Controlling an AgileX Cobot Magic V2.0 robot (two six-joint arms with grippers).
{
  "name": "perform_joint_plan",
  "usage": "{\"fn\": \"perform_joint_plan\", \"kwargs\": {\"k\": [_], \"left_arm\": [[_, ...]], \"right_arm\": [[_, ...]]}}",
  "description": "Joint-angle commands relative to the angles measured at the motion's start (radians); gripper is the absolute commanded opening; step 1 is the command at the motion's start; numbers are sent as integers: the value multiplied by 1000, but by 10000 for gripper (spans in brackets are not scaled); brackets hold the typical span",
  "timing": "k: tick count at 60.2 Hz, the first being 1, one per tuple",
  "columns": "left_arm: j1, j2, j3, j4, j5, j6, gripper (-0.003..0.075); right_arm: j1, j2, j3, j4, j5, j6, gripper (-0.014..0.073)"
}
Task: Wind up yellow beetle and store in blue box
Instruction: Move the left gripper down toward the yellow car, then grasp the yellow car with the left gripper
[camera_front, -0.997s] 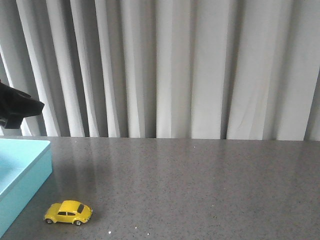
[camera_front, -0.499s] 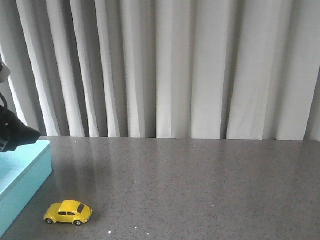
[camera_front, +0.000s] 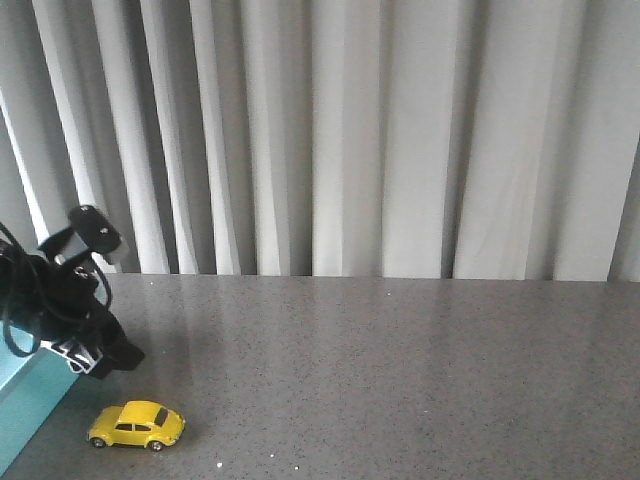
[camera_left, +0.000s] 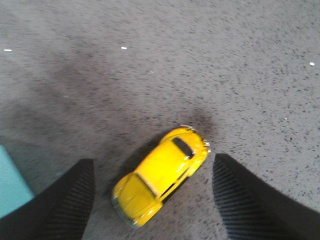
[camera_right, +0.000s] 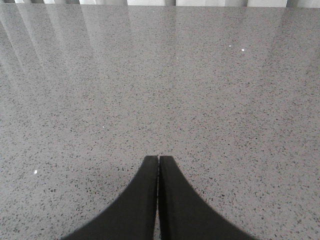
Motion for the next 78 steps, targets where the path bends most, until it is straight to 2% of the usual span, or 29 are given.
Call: {"fn": "perform_joint_plan", "kwargs": {"k": [1,57,65,78], "left_arm": [[-26,4,-32,-21,-36,2,478],[-33,231,-32,40,-92,75,459],[-33,233,-32,37,-92,73,358],[-33,208,-32,37,-102,72,-8]], "right_arm": [[-5,2,-24,-7,-68,-6,-7],[-5,2,-24,-7,-69,-6,-7],[-5,2,-24,-7,-69,-6,-7],[-5,2,-24,-7,-66,-6,-7]]}}
